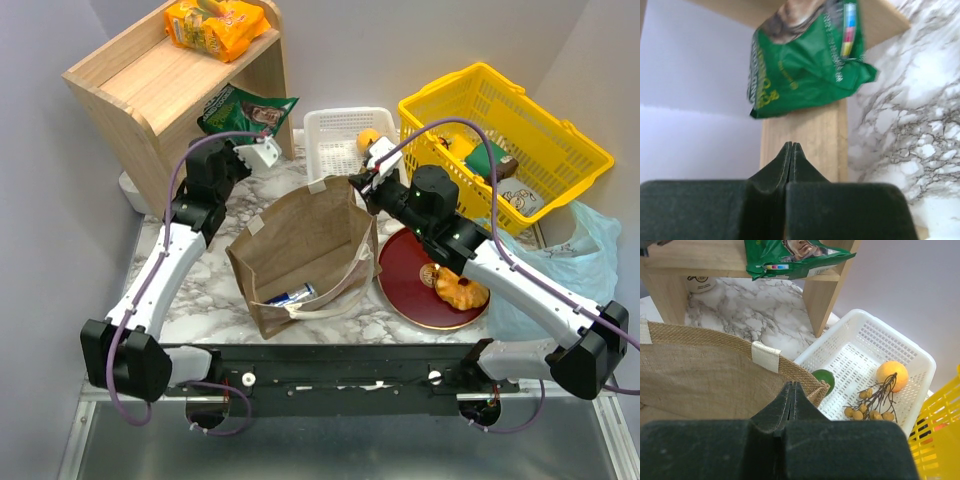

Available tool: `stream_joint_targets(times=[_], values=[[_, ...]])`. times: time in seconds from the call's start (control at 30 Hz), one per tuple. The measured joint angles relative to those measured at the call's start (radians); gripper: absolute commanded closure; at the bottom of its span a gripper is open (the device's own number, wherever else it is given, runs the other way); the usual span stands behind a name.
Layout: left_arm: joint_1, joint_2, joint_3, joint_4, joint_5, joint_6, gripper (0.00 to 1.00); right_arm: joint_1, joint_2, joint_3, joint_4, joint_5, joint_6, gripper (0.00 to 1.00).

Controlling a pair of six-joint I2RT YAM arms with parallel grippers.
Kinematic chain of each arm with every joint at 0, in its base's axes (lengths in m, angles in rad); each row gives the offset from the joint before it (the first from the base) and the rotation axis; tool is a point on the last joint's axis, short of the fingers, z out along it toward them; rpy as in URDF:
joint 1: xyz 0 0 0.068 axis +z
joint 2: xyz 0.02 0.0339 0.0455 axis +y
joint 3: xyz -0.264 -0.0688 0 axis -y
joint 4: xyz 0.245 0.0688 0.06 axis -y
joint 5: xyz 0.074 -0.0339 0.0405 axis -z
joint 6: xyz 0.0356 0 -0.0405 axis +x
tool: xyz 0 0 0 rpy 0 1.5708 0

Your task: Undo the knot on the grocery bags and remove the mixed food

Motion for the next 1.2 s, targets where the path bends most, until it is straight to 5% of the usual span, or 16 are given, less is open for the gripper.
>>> stream_joint_targets(times=[0.23, 0.6, 1.2], values=[[-0.013, 0.117, 0.131, -0.09, -0.196, -0.162, 1.0, -0.001, 0.0, 0.0, 0.0, -0.016, 0.001, 0.99], [0.002, 0.301, 0.195, -0.014, -0.337, -0.058, 1.0, -0.002, -0.03, -0.068, 0.006, -0.023, 0.0, 0.98], [0.073, 0.682, 0.571, 0.064, -0.397, 0.086, 1.0, -0.024, -0.083, -0.148, 0.008, -0.035, -0.008, 0.96]])
